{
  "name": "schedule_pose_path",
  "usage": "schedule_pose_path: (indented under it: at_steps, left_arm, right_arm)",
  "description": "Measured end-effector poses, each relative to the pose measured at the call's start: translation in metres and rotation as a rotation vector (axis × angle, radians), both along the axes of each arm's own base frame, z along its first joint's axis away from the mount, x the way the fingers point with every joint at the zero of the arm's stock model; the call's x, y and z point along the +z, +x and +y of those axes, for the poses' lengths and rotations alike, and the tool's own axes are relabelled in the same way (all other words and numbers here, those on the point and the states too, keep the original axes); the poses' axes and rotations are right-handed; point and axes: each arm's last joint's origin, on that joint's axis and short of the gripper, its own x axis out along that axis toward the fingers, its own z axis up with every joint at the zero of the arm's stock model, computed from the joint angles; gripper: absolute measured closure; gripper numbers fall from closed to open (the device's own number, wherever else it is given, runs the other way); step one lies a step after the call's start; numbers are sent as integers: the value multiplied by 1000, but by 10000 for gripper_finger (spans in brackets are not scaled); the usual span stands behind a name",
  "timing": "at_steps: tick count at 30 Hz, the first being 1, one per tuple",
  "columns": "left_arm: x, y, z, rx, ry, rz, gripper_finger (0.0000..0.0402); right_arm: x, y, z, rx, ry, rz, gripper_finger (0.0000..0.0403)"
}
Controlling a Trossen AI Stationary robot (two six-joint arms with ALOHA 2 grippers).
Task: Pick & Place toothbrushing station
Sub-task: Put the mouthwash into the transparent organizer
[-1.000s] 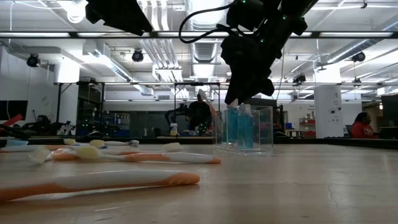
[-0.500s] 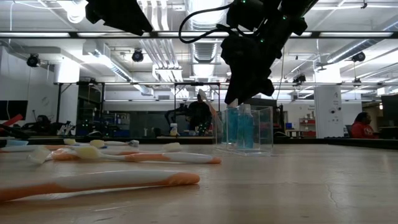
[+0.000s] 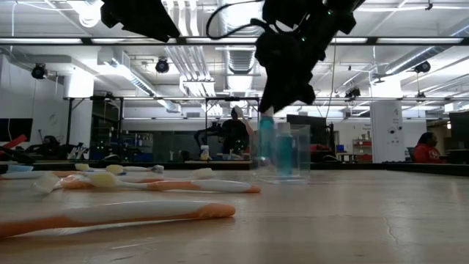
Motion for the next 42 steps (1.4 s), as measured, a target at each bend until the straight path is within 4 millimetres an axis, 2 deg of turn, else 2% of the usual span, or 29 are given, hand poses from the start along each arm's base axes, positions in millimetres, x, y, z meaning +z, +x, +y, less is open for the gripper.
schedule_pose_path:
  at_steps: [6, 13, 26, 35, 42]
  left_arm:
    - [0, 0, 0, 0, 0, 0, 163]
    - [0, 0, 0, -6, 12, 11, 163]
    - [0, 0, 0, -5, 9, 8, 163]
    - [0, 0, 0, -4, 7, 6, 163]
    - [0, 0, 0, -4, 7, 6, 163]
  right_arm:
    - [15, -4, -2, 37, -21, 111, 307]
    - [20, -3, -2, 56, -30, 98, 305]
    - [6, -8, -1, 61, -5, 126, 303]
    - [-17, 2, 1, 88, 18, 158, 303]
    - [-13, 4, 0, 88, 17, 154, 303]
